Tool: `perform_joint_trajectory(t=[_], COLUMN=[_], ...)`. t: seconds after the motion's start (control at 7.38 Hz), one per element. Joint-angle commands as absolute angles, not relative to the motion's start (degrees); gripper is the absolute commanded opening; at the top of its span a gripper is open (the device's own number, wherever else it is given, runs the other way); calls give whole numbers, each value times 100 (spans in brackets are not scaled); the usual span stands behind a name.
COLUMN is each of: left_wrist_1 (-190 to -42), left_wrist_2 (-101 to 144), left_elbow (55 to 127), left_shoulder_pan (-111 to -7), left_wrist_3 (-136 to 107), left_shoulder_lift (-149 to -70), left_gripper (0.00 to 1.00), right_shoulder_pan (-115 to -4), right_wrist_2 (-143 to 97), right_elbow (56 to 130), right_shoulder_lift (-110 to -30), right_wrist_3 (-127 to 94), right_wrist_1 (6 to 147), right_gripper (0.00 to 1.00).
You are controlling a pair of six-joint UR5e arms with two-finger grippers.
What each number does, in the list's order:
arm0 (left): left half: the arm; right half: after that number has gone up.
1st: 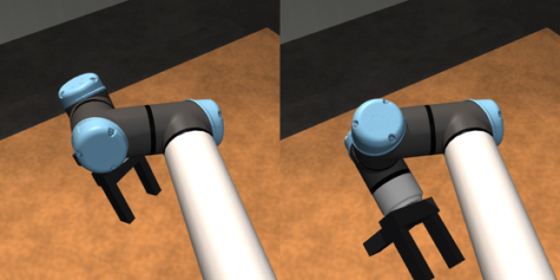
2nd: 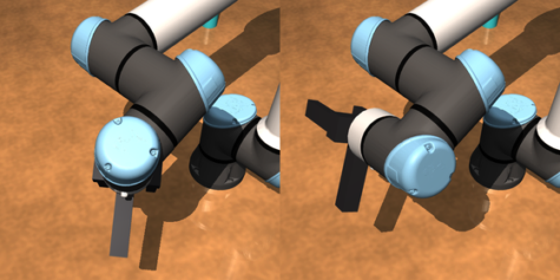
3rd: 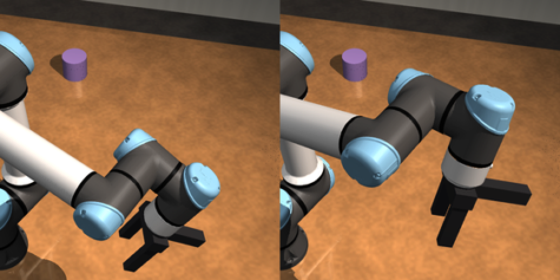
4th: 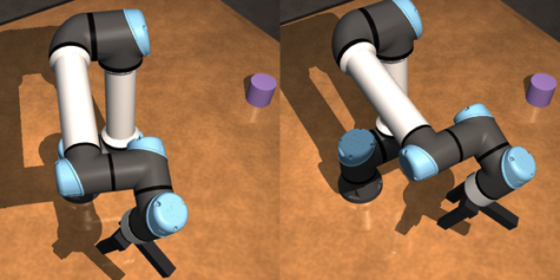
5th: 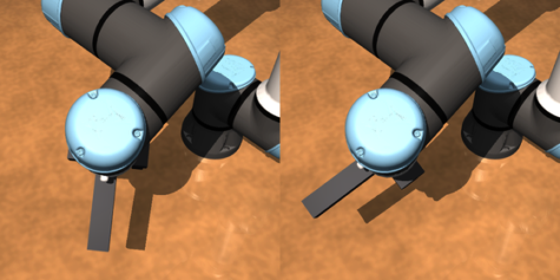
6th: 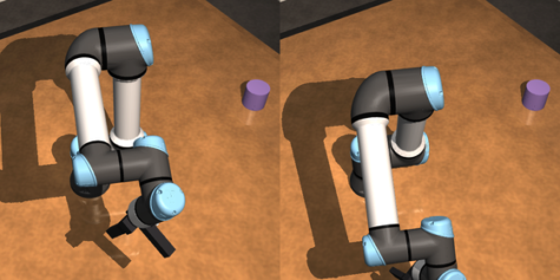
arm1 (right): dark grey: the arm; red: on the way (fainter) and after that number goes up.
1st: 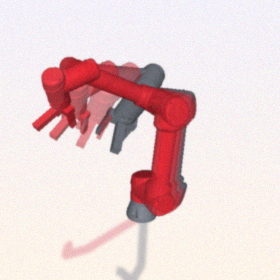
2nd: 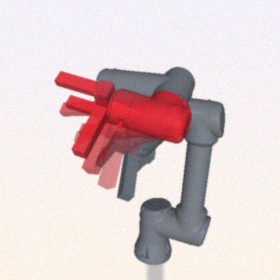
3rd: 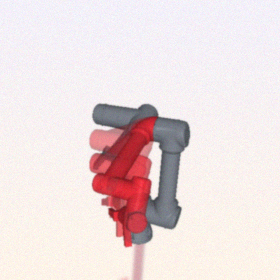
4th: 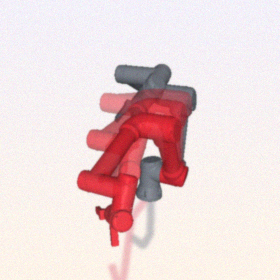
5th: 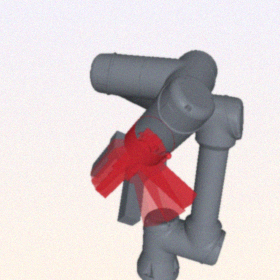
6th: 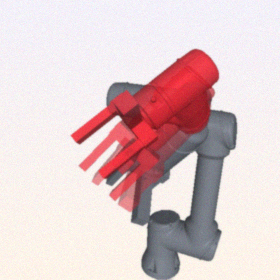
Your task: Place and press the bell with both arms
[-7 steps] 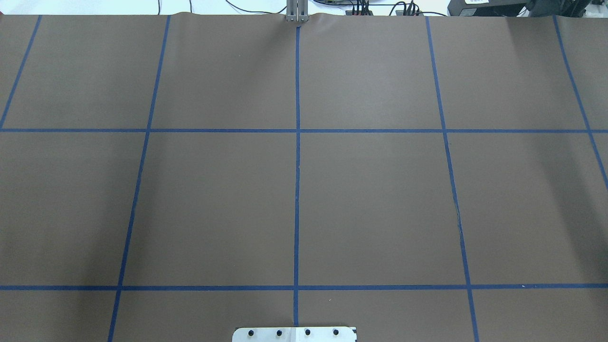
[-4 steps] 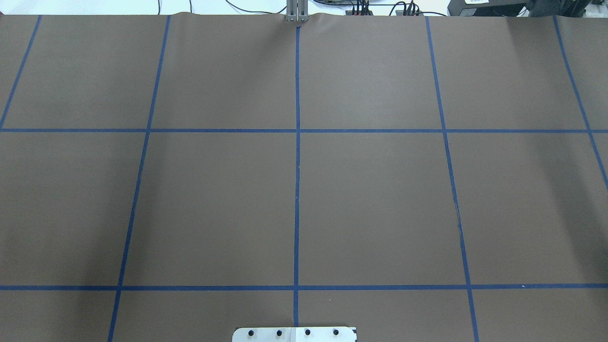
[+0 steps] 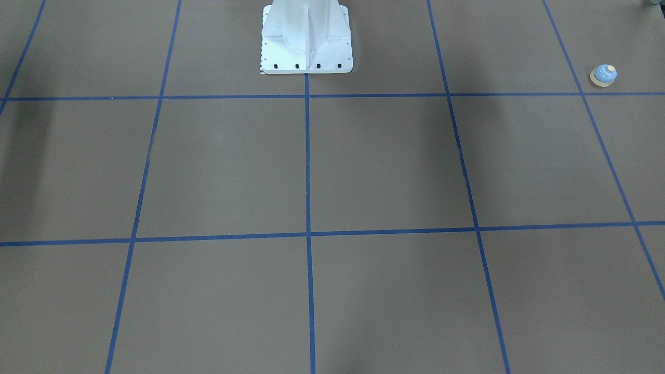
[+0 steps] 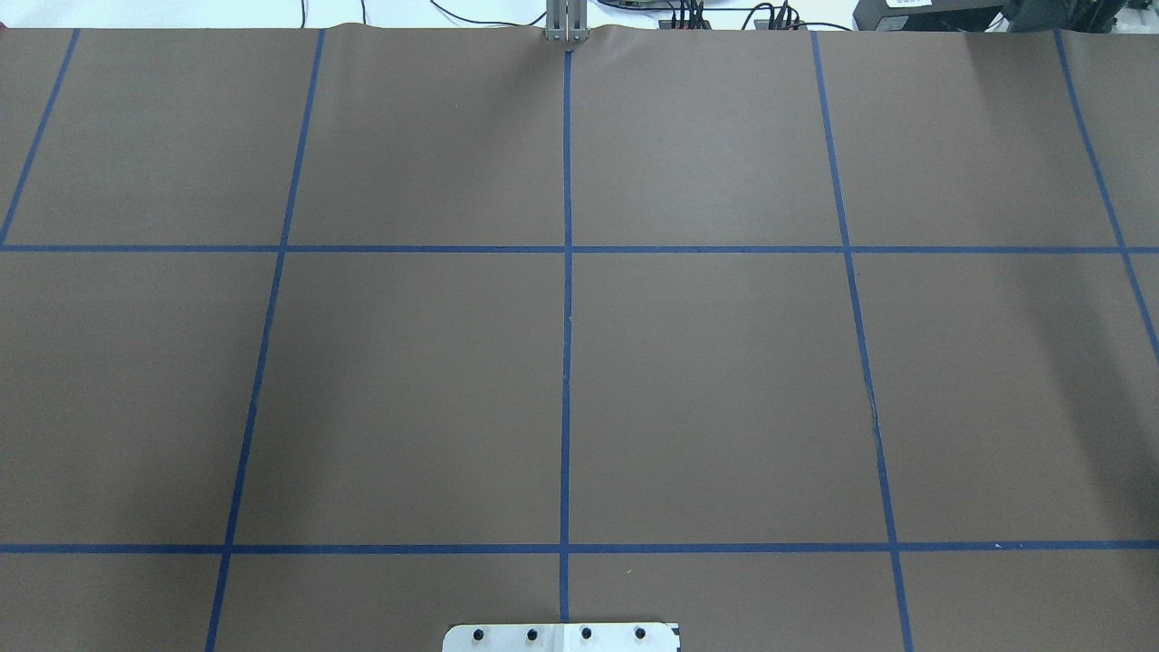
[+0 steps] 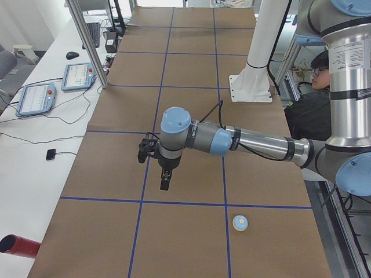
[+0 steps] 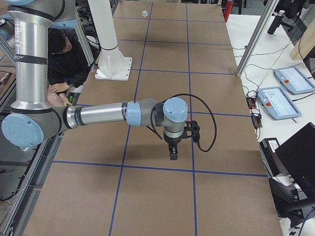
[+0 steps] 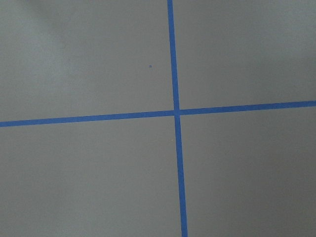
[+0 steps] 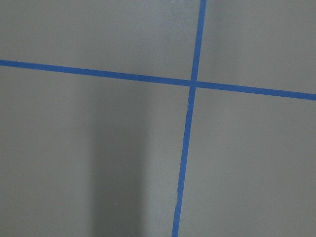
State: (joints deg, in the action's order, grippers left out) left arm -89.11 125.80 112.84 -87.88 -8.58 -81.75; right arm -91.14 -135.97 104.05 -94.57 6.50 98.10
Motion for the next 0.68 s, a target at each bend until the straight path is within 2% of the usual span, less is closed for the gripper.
perform_joint_trajectory(t=[0.0,0.27,0.54], left_wrist_1=[-7528,-6928,-6917], left_wrist_2=[11843,11078,10393], left_elbow=[12528,13251,13368], left_shoulder_pan=[-8275,-7055,-5904], left_wrist_3=[-1671,-3934,-6473], left_shoulder_lift=[-8235,-8227,-8070], left_gripper=[100,100,100], right_shoulder_pan=[-9106,-9036,-9018], right_wrist_2=[-13588,-13570,-13588], right_elbow=[10424,10450,10468], right_shoulder_lift=[-9440,-9352,-9343], right_wrist_3=[650,650,650], right_wrist_1=[9817,9826,9826], right_gripper=[100,100,100])
